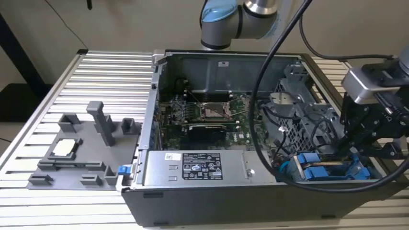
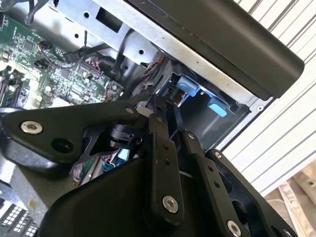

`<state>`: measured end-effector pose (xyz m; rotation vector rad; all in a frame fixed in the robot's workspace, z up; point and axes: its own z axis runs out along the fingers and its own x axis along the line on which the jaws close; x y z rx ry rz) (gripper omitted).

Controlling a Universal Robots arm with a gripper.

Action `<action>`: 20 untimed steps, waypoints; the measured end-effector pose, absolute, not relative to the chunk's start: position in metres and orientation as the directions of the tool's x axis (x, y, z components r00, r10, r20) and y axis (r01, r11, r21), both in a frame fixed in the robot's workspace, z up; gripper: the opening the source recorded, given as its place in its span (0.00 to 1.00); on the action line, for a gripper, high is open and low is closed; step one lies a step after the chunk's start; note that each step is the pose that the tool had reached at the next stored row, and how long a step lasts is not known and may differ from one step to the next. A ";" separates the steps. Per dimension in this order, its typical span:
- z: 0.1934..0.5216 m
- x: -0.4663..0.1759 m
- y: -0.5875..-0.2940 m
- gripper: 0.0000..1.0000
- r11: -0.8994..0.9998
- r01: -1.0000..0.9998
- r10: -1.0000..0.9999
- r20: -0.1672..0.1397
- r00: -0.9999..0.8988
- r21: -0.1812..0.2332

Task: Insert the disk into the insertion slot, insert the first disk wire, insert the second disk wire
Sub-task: 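Insert the first disk wire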

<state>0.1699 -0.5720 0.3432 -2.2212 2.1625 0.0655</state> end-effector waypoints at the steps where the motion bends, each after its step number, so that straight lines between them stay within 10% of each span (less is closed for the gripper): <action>1: 0.343 0.170 -0.572 0.19 -0.025 -1.000 -0.998 -0.059 0.025 0.000; 20: 0.334 0.172 -0.572 0.19 -0.006 -1.000 -0.998 -0.058 0.006 0.000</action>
